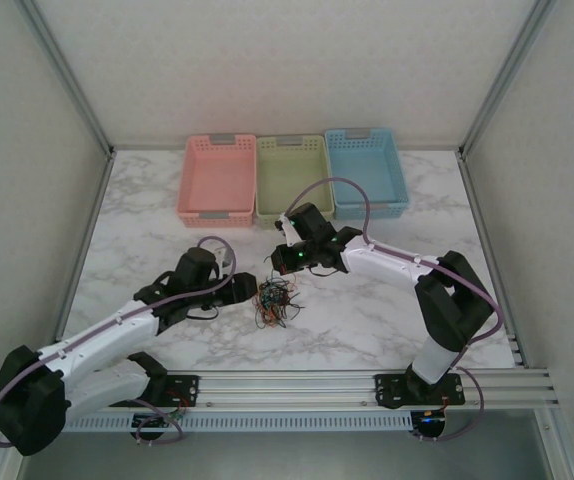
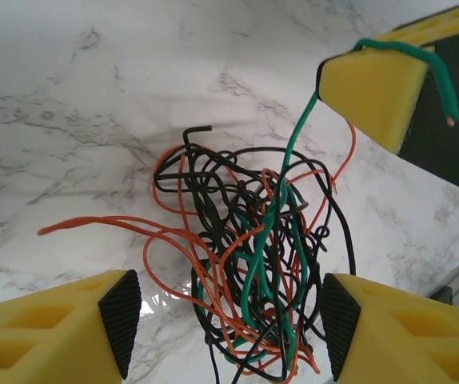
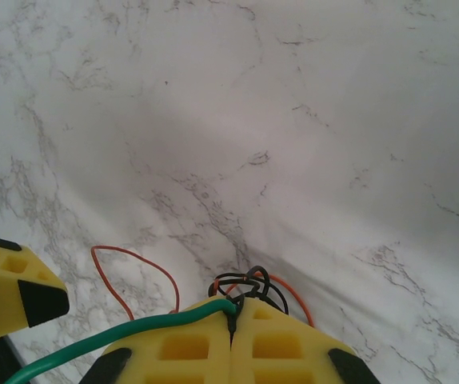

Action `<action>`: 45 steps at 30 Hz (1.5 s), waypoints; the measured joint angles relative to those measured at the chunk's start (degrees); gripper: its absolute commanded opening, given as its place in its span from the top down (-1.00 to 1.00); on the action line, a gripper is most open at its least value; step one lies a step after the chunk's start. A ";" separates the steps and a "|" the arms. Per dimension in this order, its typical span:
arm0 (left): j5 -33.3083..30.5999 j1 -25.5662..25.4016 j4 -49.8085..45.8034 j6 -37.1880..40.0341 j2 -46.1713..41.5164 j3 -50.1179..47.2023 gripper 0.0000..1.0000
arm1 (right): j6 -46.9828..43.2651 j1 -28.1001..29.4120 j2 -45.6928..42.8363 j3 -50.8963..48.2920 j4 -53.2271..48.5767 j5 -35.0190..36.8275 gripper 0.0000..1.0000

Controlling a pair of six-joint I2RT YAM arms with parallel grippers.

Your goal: Untangle the cables

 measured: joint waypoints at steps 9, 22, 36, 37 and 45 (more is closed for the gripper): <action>-0.37 -6.21 -0.28 0.92 4.96 1.60 -0.08 | 0.09 -0.02 0.00 0.00 -0.02 0.20 1.00; -1.79 -6.82 -1.07 2.95 5.57 3.15 0.57 | 0.11 -0.02 0.00 0.00 -0.04 0.33 1.00; -7.72 -6.86 -6.56 3.21 3.63 3.41 1.00 | 0.04 -0.42 -3.82 0.00 -2.01 3.78 1.00; -8.55 -6.86 -7.23 3.21 3.26 3.41 1.00 | 0.04 -0.68 -4.37 0.00 -2.32 4.31 1.00; -14.99 -6.86 -12.68 2.97 1.53 3.69 1.00 | -1.03 -3.76 -8.52 -1.79 -6.03 10.40 1.00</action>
